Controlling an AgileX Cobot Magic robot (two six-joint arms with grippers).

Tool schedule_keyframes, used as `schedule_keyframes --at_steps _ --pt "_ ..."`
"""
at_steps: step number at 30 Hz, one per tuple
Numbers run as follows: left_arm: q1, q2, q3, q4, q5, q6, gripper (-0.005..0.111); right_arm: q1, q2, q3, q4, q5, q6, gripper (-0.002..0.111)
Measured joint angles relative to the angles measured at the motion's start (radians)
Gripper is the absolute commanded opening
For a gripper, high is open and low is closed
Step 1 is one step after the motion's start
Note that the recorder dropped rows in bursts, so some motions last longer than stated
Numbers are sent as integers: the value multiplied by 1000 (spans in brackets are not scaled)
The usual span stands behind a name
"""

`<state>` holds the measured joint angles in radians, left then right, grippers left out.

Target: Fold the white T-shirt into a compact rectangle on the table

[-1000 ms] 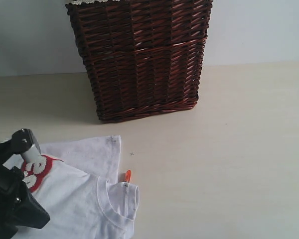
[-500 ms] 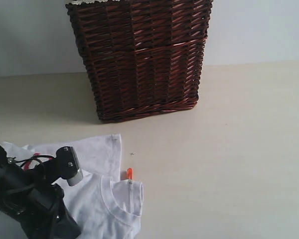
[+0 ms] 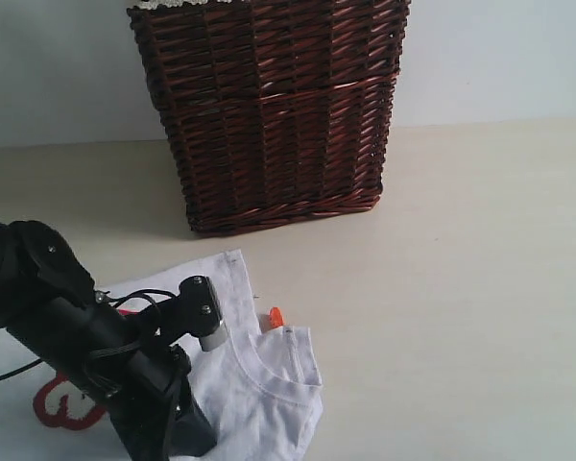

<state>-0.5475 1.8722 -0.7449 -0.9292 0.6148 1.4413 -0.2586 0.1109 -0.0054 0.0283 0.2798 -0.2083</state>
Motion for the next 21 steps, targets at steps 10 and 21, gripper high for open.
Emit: schedule_keyframes --at_steps 10,21 --pt "-10 -19 -13 90 -27 -90 0 0 0 0 0 -2 0 17" --pt "209 -113 3 167 -255 -216 0 0 0 0 0 -2 0 17"
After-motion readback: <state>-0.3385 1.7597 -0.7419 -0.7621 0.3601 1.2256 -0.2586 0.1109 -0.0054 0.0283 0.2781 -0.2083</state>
